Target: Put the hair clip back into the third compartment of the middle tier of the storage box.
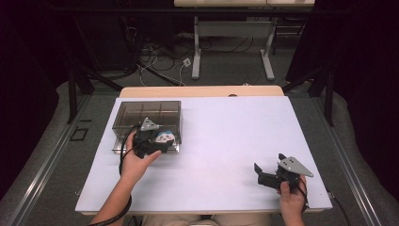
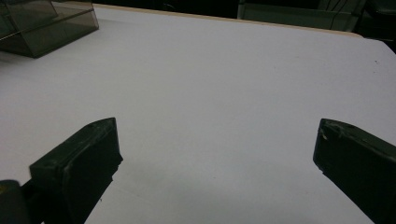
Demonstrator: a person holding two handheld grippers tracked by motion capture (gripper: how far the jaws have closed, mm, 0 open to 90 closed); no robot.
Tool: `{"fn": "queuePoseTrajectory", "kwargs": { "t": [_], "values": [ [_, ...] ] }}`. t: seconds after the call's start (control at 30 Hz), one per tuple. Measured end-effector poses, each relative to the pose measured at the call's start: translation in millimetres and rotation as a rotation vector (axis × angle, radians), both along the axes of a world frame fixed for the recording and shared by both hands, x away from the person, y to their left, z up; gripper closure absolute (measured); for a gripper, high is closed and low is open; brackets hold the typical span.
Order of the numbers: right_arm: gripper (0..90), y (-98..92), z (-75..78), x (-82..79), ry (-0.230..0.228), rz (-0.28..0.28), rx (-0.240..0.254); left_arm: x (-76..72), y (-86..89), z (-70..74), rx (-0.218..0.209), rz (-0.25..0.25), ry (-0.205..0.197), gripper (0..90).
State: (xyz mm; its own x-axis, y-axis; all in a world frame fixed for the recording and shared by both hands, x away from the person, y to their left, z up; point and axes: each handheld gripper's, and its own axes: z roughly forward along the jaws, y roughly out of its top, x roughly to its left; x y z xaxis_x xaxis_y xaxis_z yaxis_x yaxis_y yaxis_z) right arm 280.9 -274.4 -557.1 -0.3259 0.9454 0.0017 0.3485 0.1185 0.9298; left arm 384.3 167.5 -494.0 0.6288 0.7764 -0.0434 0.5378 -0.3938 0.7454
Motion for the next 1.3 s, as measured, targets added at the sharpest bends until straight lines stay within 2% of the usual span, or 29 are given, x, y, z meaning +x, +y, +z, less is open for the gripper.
{"fn": "queuePoseTrajectory", "kwargs": {
  "t": [0.6, 0.77, 1.1, 1.23, 1.3],
  "values": [
    [0.4, 0.1, -0.2, 0.1, -0.003, 0.002, -0.003, 1.3, 0.5, -4.4, -0.006, 0.009, 0.012, 28.3],
    [0.4, 0.1, -0.2, 0.2, -0.003, 0.003, -0.004, 1.0, 0.8, -3.1, -0.033, 0.012, 0.004, 24.0],
    [0.4, -0.1, -0.1, 0.2, -0.004, 0.003, -0.006, -0.6, 1.6, 0.3, -0.061, 0.017, 0.010, 20.5],
    [0.4, 0.1, 0.1, -0.2, -0.001, 0.003, -0.002, -2.3, 3.1, 2.8, -0.095, 0.032, 0.006, 18.3],
    [0.4, 0.1, 0.1, -0.2, -0.001, 0.003, -0.002, -2.3, 3.9, 3.6, -0.098, 0.030, 0.004, 17.2]
  ]
}}
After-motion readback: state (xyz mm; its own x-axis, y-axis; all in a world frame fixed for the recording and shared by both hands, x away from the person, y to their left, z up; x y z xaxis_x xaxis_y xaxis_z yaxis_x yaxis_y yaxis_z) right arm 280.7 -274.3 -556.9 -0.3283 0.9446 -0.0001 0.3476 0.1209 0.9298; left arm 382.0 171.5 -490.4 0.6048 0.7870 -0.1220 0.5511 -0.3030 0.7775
